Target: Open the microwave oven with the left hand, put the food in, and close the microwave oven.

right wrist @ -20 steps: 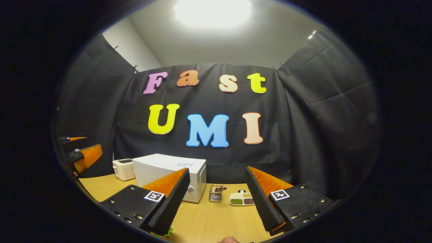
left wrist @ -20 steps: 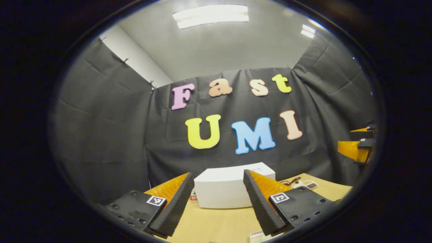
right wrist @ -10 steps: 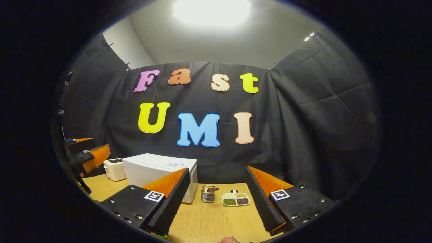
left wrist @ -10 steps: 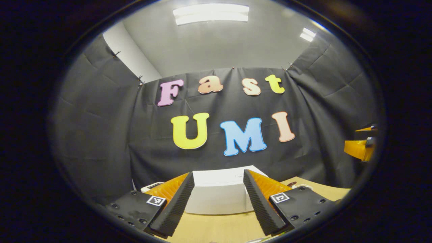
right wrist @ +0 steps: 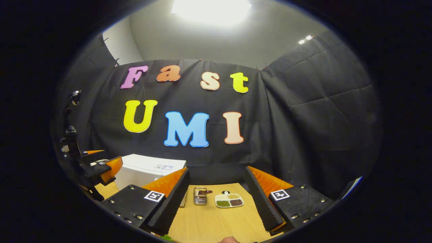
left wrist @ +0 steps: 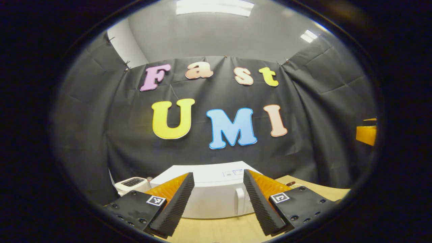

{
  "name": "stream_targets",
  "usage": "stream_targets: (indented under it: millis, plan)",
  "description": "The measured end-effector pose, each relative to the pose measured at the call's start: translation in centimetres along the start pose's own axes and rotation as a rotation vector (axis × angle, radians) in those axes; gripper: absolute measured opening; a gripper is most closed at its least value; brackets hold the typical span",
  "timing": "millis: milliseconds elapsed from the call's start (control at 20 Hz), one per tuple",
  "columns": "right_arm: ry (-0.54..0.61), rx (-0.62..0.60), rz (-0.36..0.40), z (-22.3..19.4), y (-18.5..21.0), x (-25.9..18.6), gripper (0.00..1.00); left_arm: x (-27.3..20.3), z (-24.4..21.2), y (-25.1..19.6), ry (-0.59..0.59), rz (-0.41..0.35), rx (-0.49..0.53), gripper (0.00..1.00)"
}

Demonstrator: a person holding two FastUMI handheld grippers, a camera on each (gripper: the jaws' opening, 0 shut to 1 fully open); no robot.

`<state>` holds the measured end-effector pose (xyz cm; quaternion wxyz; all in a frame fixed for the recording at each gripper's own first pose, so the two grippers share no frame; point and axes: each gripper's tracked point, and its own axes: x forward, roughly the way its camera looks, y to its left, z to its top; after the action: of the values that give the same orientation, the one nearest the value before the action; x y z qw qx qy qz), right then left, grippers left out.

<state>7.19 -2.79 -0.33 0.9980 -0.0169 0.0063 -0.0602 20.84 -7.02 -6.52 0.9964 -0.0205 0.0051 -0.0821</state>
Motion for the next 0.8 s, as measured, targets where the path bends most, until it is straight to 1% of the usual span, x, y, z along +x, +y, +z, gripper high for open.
stream_targets:
  millis: [50,100,200,300,350,400,450,600,650,700,800]
  plan:
    - [0.0,-0.005,-0.01,0.1,0.0,0.1,0.98,0.9,-0.7,-0.2,0.008,-0.006,0.001,0.93]
    - [0.0,-0.014,-0.023,0.1,0.0,0.2,0.98,1.9,-1.5,-0.5,0.017,-0.018,-0.006,1.0]
    - [0.006,-0.035,-0.054,0.0,-0.4,0.2,0.98,3.7,-3.3,-1.4,0.045,-0.045,-0.025,1.0]
    - [0.011,-0.051,-0.095,0.0,-1.1,-0.2,0.98,5.6,-4.9,-2.2,0.066,-0.067,-0.024,0.93]
    - [0.012,-0.056,-0.111,0.0,-1.3,-0.3,0.98,6.3,-5.8,-2.7,0.076,-0.08,-0.021,0.93]
    - [0.02,-0.063,-0.125,-0.2,-1.5,-0.4,0.98,7.0,-6.5,-3.2,0.086,-0.094,-0.02,0.97]
    - [0.03,-0.073,-0.144,-0.5,-1.9,-0.4,0.98,7.8,-7.5,-3.7,0.098,-0.108,-0.021,0.93]
    - [0.063,-0.09,-0.198,-1.1,-2.9,-0.9,0.98,9.6,-10.4,-5.2,0.149,-0.142,-0.024,0.93]
    - [0.063,-0.088,-0.213,-1.0,-3.0,-1.1,0.98,10.0,-11.6,-5.7,0.171,-0.155,-0.024,0.97]
    - [0.062,-0.089,-0.226,-1.0,-3.1,-1.3,0.98,10.5,-12.8,-6.0,0.193,-0.163,-0.022,0.93]
    - [0.066,-0.104,-0.263,-1.1,-3.7,-2.0,0.98,11.3,-14.7,-6.8,0.232,-0.182,-0.02,0.97]
